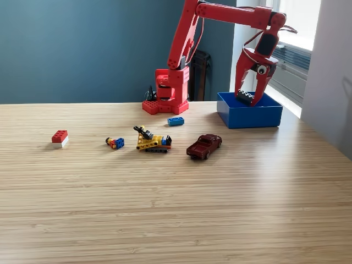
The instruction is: Grasp a lego block and put it in the bin.
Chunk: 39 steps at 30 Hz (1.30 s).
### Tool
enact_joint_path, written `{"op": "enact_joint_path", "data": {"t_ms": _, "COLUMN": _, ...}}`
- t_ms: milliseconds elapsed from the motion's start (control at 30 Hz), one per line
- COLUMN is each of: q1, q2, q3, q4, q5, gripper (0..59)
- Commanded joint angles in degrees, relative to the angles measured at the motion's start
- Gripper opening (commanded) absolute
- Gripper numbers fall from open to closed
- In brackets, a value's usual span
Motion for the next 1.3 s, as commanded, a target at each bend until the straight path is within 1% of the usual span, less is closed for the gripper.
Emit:
{"op": "enact_joint_path", "data": {"t_ms": 33, "q1": -0.7, "q2": 1.32, "q3": -4.22, "q4": 1.14, "q5": -0.97, "gripper": 27.8}}
{"op": "enact_joint_path", "data": {"t_ms": 167, "q1": -0.35, "q2": 0.97, "q3": -6.68, "q4": 3.25, "q5": -1.58, "gripper": 28.4}}
{"op": "enact_joint_path", "data": {"t_ms": 233, "q1": -0.09, "q2": 0.97, "q3": -8.7, "q4": 4.31, "q5": -1.76, "gripper": 26.5}}
{"op": "enact_joint_path", "data": {"t_ms": 267, "q1": 0.09, "q2": 1.05, "q3": -9.23, "q4": 4.48, "q5": -2.02, "gripper": 24.3}}
{"op": "enact_joint_path", "data": {"t_ms": 400, "q1": 0.79, "q2": 1.49, "q3": -10.81, "q4": 4.48, "q5": -1.76, "gripper": 9.6}}
{"op": "enact_joint_path", "data": {"t_ms": 433, "q1": 1.49, "q2": 1.49, "q3": -11.34, "q4": 4.48, "q5": -1.58, "gripper": 6.8}}
{"op": "enact_joint_path", "data": {"t_ms": 533, "q1": 5.89, "q2": 1.58, "q3": -12.92, "q4": 4.48, "q5": -1.14, "gripper": 2.1}}
{"op": "enact_joint_path", "data": {"t_ms": 633, "q1": 12.13, "q2": 1.58, "q3": -13.71, "q4": 4.39, "q5": -1.14, "gripper": 0.3}}
{"op": "enact_joint_path", "data": {"t_ms": 767, "q1": 22.5, "q2": 1.58, "q3": -13.62, "q4": 4.22, "q5": -1.85, "gripper": 0.1}}
{"op": "enact_joint_path", "data": {"t_ms": 1033, "q1": 40.69, "q2": 1.58, "q3": -15.47, "q4": 4.04, "q5": -6.15, "gripper": 0.1}}
{"op": "enact_joint_path", "data": {"t_ms": 1300, "q1": 49.75, "q2": 0.88, "q3": -18.63, "q4": 4.04, "q5": -8.7, "gripper": 0.1}}
